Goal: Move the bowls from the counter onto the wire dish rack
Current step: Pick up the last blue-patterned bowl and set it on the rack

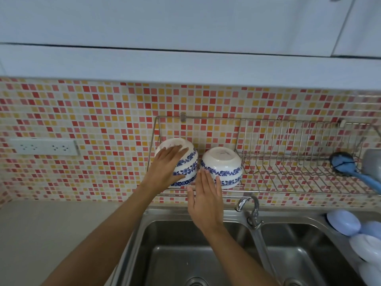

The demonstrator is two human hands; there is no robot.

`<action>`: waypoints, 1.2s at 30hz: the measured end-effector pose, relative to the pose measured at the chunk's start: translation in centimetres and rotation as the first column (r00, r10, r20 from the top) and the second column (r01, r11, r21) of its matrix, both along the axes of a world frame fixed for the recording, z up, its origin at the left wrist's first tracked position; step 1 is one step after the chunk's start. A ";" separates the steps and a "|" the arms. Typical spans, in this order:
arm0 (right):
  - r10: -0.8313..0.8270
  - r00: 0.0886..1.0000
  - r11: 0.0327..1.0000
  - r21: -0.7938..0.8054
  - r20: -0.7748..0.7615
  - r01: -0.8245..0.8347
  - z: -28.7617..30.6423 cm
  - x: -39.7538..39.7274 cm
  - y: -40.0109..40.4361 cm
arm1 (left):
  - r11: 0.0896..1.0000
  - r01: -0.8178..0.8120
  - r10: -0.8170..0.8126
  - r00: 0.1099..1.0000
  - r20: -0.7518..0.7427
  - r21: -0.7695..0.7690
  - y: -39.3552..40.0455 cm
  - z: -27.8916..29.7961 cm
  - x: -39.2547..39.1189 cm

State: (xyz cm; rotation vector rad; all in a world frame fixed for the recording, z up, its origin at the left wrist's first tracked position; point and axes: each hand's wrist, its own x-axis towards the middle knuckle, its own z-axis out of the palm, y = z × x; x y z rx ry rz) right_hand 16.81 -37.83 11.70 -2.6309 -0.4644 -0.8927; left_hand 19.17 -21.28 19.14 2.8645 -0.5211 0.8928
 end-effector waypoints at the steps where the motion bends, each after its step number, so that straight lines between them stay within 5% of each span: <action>1: 0.000 1.000 1.000 -0.001 0.002 0.000 0.0 0.0 0.0 | 1.000 0.004 -0.004 1.000 -0.009 0.001 0.0 -0.1 0.0; 25: 0.014 0.999 0.997 0.073 -0.037 -0.011 1.9 0.6 -0.4 | 0.989 0.090 -0.109 0.981 -0.163 -0.119 1.3 -1.0 0.0; 29: -0.084 0.996 0.993 0.086 -0.011 0.085 3.9 3.1 -2.8 | 0.967 -0.015 -0.039 0.978 -0.207 -0.253 1.3 -1.3 -0.1; 36: -0.231 0.970 0.971 0.052 -0.069 0.235 2.8 4.6 -4.9 | 0.969 -0.087 0.048 0.984 -0.172 -0.230 0.9 -1.9 0.2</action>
